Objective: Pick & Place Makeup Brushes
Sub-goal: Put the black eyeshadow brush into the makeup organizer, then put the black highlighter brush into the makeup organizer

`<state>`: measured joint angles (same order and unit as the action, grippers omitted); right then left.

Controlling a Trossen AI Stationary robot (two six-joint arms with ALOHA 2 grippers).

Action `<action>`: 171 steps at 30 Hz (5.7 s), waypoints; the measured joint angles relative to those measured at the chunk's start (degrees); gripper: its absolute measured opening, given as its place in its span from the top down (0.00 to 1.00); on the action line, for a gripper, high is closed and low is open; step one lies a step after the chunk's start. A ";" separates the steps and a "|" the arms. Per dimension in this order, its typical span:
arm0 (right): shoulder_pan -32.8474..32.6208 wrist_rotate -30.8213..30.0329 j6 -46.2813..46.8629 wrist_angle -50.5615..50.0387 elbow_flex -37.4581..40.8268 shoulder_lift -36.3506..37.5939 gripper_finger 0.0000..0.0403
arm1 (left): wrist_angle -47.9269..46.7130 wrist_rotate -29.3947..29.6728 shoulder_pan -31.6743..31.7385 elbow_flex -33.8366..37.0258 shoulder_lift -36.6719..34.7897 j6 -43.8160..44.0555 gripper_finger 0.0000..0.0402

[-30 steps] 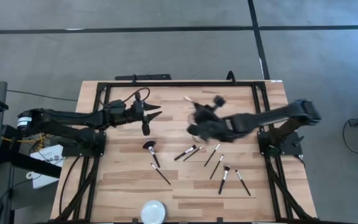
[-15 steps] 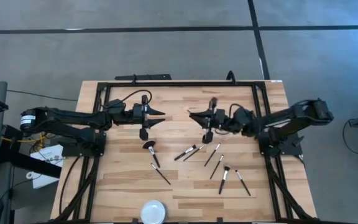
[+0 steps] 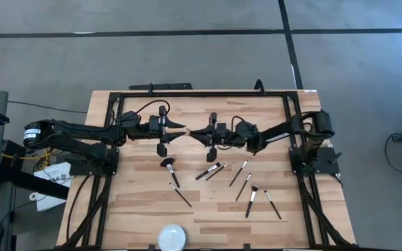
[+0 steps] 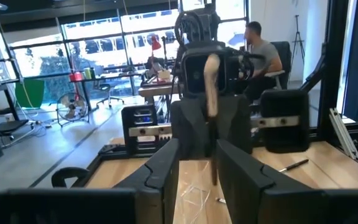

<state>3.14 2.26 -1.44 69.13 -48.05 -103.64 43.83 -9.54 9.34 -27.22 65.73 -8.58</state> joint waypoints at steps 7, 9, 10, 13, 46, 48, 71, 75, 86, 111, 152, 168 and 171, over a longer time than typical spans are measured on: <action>1.15 0.20 1.19 -8.97 -4.26 -1.68 0.97 | -0.03 -1.17 0.02 0.02 0.04 -0.13 0.74; 1.53 0.73 1.47 -9.85 -4.59 -1.65 0.97 | -0.04 -2.15 0.04 0.02 0.04 -0.13 0.74; 1.53 1.29 1.47 -9.97 -4.61 -1.65 0.97 | -0.04 -2.40 0.02 0.02 0.04 -0.13 0.74; 1.51 2.17 1.22 -9.99 -4.61 -1.65 0.98 | 0.00 -2.62 0.02 0.02 0.04 -0.13 0.74; -3.26 -22.12 6.06 -72.49 -4.94 28.84 0.53 | -0.44 1.78 0.00 -7.57 9.82 3.11 0.96; -3.56 -22.14 9.35 -76.51 -4.94 31.41 0.52 | -0.50 1.79 0.03 -10.79 15.13 2.99 0.96; -3.39 -21.92 13.01 -83.67 -4.94 33.08 0.61 | 1.41 9.57 0.09 -29.33 45.78 -1.44 0.93; -3.39 -21.92 13.40 -83.65 -4.94 33.08 0.62 | 0.97 9.55 0.11 -29.33 46.84 1.80 0.87; -3.40 -21.89 13.49 -83.87 -4.94 33.08 0.65 | -9.57 9.47 -0.70 -29.22 39.63 -0.18 0.68; -3.54 -21.88 13.60 -83.77 -4.92 33.08 0.68 | -66.88 -0.50 -4.50 -10.23 1.16 -9.12 0.69; 0.39 -2.62 8.49 -46.32 -4.92 11.71 0.69 | -30.57 5.17 -10.03 5.18 19.12 -11.13 0.83; 0.45 -0.85 2.47 -59.52 -20.92 -9.06 0.69 | -29.37 11.01 -1.47 5.38 13.89 -8.76 0.99; 0.79 -0.79 2.45 -60.83 -24.23 -13.52 0.69 | -29.59 10.82 -0.76 5.40 14.21 -8.74 0.99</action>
<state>3.92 1.47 1.02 8.30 -72.28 -117.16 14.24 1.28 8.59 -21.82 79.94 -17.32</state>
